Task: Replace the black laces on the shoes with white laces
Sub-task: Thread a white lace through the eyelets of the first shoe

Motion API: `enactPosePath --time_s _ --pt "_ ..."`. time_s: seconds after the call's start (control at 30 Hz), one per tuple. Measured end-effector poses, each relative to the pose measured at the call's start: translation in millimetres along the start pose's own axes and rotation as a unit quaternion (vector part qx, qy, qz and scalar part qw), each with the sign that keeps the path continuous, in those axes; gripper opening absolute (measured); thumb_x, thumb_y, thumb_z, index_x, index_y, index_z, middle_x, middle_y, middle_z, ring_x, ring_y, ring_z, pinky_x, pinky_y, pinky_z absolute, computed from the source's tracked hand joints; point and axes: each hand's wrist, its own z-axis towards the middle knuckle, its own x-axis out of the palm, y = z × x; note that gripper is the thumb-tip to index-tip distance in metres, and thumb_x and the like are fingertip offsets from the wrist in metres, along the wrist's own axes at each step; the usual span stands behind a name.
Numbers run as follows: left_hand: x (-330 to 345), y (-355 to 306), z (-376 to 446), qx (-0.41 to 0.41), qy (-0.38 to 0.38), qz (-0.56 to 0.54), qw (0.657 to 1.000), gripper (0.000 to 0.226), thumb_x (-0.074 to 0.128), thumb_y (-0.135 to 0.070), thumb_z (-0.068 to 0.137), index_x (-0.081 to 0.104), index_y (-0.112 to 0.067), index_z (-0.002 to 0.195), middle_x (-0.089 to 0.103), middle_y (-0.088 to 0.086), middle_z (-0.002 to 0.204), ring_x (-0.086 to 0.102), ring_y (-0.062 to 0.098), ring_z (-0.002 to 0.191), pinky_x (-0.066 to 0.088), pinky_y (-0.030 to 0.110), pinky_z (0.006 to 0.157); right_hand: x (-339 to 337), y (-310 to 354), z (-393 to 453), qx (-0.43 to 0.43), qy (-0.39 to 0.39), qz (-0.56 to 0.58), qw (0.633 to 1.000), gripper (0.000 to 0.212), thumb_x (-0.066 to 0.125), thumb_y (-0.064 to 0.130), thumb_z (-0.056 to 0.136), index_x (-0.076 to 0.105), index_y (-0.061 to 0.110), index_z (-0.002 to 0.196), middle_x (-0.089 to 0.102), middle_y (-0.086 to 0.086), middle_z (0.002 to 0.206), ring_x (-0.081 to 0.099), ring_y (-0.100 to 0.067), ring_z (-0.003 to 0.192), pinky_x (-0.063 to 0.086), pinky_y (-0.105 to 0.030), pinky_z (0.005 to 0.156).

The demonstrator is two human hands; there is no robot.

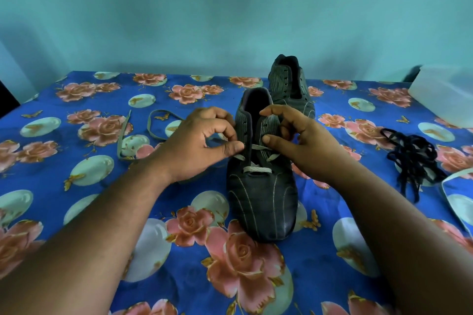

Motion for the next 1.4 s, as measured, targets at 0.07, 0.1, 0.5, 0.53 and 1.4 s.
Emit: enactPosePath --time_s 0.07,0.1,0.5,0.53,1.4 --pt "-3.0 -2.0 -1.5 -0.028 0.010 -0.040 0.999 0.026 0.071 -0.048 0.089 0.070 -0.021 0.086 0.059 -0.007 0.111 0.057 0.009 0.112 0.052 0.039 0.094 0.4 2.0 0.4 0.007 0.000 0.000 1.000 0.038 0.070 0.028 0.095 0.058 0.043 0.128 0.045 -0.009 0.076 0.046 -0.018 0.068 0.044 -0.029 0.066" --pt "-6.4 -4.3 -2.8 -0.053 0.003 -0.085 0.995 0.026 0.070 -0.044 0.088 0.070 -0.018 0.086 0.059 -0.007 0.110 0.059 0.008 0.107 0.057 0.041 0.087 0.5 3.4 0.6 0.010 -0.001 -0.003 1.000 0.035 0.067 0.028 0.098 0.058 0.041 0.128 0.048 -0.014 0.077 0.048 -0.023 0.068 0.045 -0.032 0.066" --pt "-23.4 19.6 -5.1 -0.162 -0.022 -0.037 0.986 0.038 0.063 -0.056 0.082 0.070 -0.021 0.097 0.065 -0.004 0.109 0.063 0.004 0.099 0.049 0.026 0.088 1.6 3.3 -2.9 -0.011 -0.005 -0.035 0.999 0.041 0.068 0.034 0.095 0.054 0.043 0.133 0.050 -0.002 0.081 0.053 -0.019 0.077 0.047 -0.033 0.075" --pt "-21.8 16.6 -5.4 -0.168 -0.022 -0.054 0.984 0.037 0.063 -0.054 0.083 0.069 -0.023 0.101 0.066 -0.006 0.110 0.064 0.001 0.096 0.050 0.023 0.083 2.4 3.9 -3.5 -0.021 -0.013 -0.041 0.999 0.042 0.069 0.034 0.095 0.054 0.040 0.134 0.051 0.002 0.080 0.054 -0.017 0.078 0.047 -0.032 0.075" --pt "-10.2 -13.3 -4.5 -0.002 0.036 -0.066 0.997 0.013 0.079 -0.021 0.089 0.066 -0.020 0.091 0.065 -0.002 0.098 0.062 0.021 0.104 0.046 0.050 0.099 11.6 27.2 -4.8 -0.027 0.045 -0.040 0.998 0.017 0.064 0.022 0.100 0.069 0.036 0.090 0.067 0.018 0.076 0.061 0.003 0.074 0.044 -0.013 0.067"
